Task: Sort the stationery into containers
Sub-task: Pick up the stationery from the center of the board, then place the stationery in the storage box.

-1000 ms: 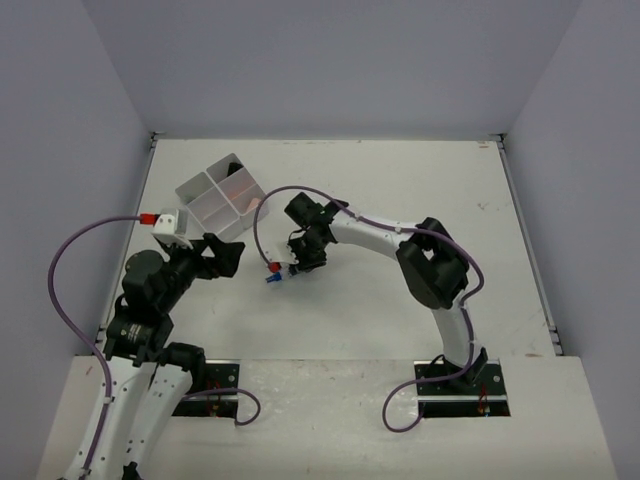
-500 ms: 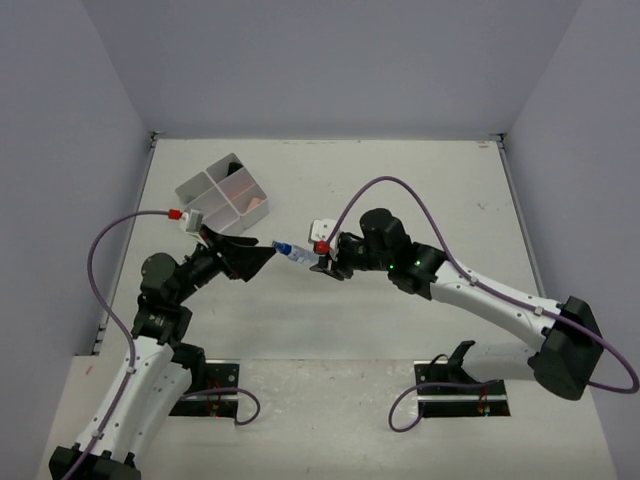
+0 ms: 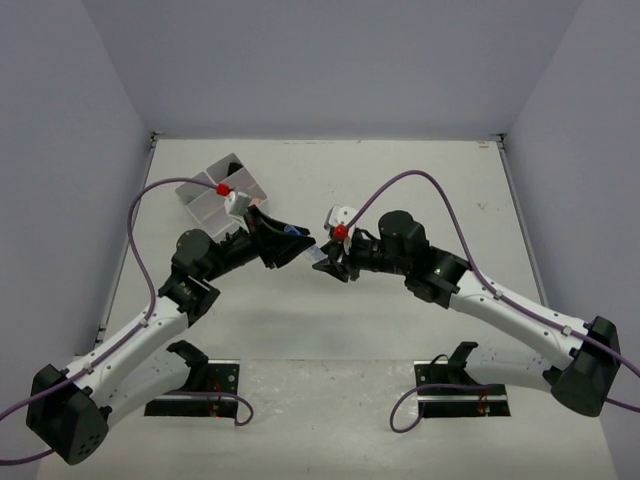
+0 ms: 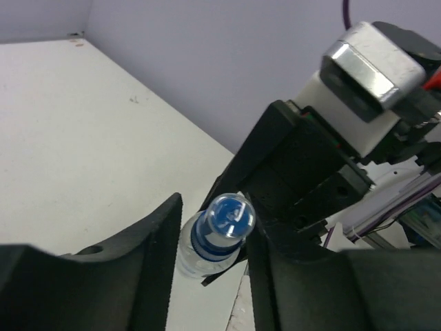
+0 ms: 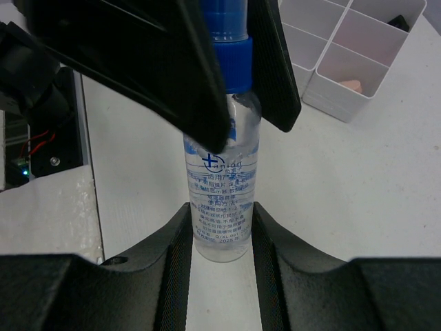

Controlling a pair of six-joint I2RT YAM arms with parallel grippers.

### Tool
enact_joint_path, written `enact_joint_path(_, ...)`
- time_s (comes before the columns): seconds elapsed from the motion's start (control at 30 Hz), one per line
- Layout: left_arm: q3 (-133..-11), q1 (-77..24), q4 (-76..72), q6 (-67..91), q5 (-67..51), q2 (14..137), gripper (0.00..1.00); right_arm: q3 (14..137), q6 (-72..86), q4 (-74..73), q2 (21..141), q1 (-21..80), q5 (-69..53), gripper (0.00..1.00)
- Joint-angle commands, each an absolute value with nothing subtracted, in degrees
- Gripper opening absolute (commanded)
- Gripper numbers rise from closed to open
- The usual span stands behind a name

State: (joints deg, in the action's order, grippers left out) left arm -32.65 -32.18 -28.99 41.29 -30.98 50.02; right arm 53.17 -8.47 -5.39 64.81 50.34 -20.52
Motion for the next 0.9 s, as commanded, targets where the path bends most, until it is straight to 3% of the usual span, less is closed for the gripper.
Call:
enact_joint_path(0.0,-35.21,-33.31,-28.19,36.68,-26.28,51.10,0.39,55.11,-6.78,-4.27,62.79,50.41,-18.46,0.00)
enact_joint_path(0.1,-36.64,-33.31,-25.80,35.38,-24.40,51.08,0.02,54.85,-6.94,-4.31,62.49,50.43,-18.33,0.00)
enact_joint_path(0.23,-39.17,-33.31,-21.49,33.31,-20.14,50.91,0.00,54.26,-6.87,-3.86,62.57,50.30,-17.19,0.03)
enact_joint_path(0.3,-41.13,-33.31,-16.88,31.14,-14.25,51.05,0.00,53.38,-6.39,-2.71,62.50,49.89,-15.37,0.21)
enact_joint_path(0.37,-43.53,-33.31,-10.64,27.31,-6.01,51.82,0.00,50.45,-4.19,0.17,61.57,49.05,-10.15,0.82)
enact_joint_path(0.4,-44.71,-33.31,-7.37,25.51,-0.01,52.39,0.00,48.80,-3.26,1.48,60.92,48.10,-7.23,0.98)
enact_joint_path(0.57,-46.22,-33.07,-7.32,20.62,39.97,57.26,0.00,38.66,5.34,6.81,52.70,44.64,8.42,0.99)
enact_joint_path(0.63,-46.29,-32.09,-11.13,18.24,48.94,59.81,0.00,32.74,7.00,11.24,48.59,44.43,10.33,0.99)
enact_joint_path(0.87,-48.47,-22.21,-13.56,19.58,49.59,69.64,0.00,24.10,9.14,16.13,40.18,44.30,14.73,0.99)
